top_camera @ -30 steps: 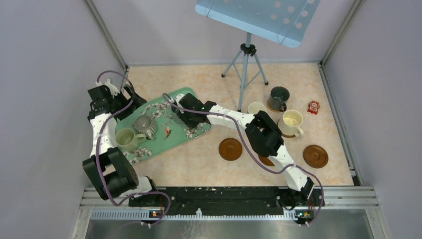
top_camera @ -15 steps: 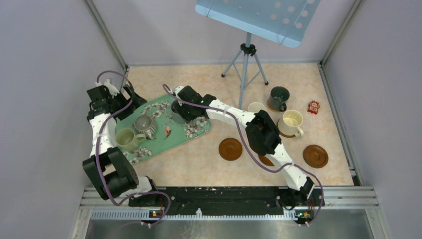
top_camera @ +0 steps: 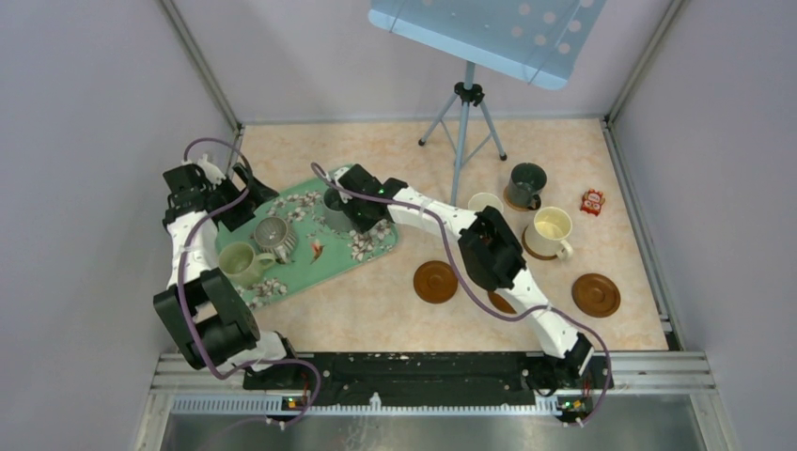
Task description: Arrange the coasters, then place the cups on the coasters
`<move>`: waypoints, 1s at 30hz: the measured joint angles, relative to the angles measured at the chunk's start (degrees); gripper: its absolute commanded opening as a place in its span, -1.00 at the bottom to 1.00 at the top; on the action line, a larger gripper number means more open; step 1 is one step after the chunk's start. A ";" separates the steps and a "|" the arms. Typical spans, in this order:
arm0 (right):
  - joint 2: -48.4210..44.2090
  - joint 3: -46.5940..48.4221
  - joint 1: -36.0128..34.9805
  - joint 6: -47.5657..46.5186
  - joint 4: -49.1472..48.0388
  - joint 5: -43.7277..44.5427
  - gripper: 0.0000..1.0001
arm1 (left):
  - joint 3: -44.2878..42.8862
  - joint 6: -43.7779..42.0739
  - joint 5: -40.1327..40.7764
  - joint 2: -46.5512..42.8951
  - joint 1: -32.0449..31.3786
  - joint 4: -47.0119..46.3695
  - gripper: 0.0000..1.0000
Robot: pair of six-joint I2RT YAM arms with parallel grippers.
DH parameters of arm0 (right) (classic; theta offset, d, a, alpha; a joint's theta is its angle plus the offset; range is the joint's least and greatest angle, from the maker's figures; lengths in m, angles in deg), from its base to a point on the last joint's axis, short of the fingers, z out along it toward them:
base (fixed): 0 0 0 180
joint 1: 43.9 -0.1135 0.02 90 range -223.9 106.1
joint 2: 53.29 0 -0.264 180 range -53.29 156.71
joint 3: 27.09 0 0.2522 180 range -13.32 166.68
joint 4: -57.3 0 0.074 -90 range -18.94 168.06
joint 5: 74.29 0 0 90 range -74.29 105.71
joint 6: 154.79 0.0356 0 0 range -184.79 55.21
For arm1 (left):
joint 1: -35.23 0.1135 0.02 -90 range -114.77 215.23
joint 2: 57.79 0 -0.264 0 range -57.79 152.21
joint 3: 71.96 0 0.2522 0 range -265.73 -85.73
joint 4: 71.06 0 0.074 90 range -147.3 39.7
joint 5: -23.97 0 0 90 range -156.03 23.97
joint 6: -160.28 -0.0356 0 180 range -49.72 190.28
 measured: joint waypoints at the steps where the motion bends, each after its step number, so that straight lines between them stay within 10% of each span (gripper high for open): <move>1: 0.00 0.28 0.02 -0.35 0.15 0.02 -1.00 | 0.00 0.00 -0.22 0.00 0.07 0.15 0.97; 11: -7.08 -9.20 1.55 -9.14 -0.44 -3.67 -1.00 | 0.00 -0.92 -1.51 0.02 0.42 0.52 0.97; 30: -55.82 -42.27 21.81 -19.69 3.78 -25.09 -1.00 | 0.48 -3.82 -1.31 -3.78 0.42 -0.22 0.97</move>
